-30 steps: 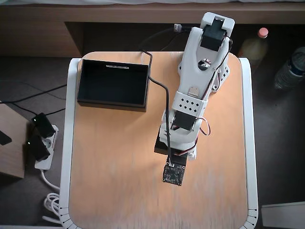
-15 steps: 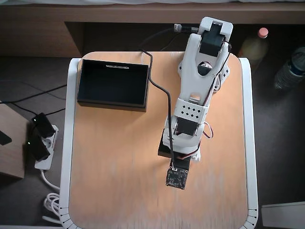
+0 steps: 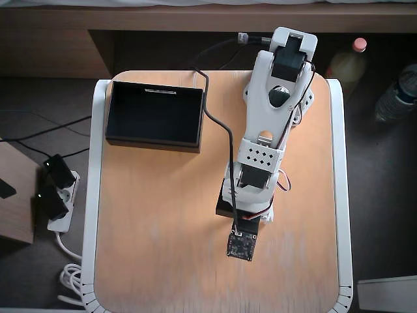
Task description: Grasp a lego block and put it in the bin.
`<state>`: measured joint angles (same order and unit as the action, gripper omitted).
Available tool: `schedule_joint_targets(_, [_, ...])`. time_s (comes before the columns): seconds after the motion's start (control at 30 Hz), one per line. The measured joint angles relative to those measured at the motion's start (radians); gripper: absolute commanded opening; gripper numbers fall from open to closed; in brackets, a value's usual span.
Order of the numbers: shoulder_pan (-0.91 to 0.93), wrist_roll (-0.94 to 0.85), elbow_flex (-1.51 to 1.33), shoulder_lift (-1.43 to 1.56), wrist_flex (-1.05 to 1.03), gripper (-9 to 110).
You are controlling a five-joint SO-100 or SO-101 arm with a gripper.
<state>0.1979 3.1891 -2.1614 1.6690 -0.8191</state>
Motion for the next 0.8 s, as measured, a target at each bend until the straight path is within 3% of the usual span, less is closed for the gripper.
schedule_joint_targets(0.4, [0.0, -0.003, 0.0, -0.002, 0.0, 1])
schedule_joint_targets(0.8, [0.008, -0.023, 0.0, -0.002, 0.0, 0])
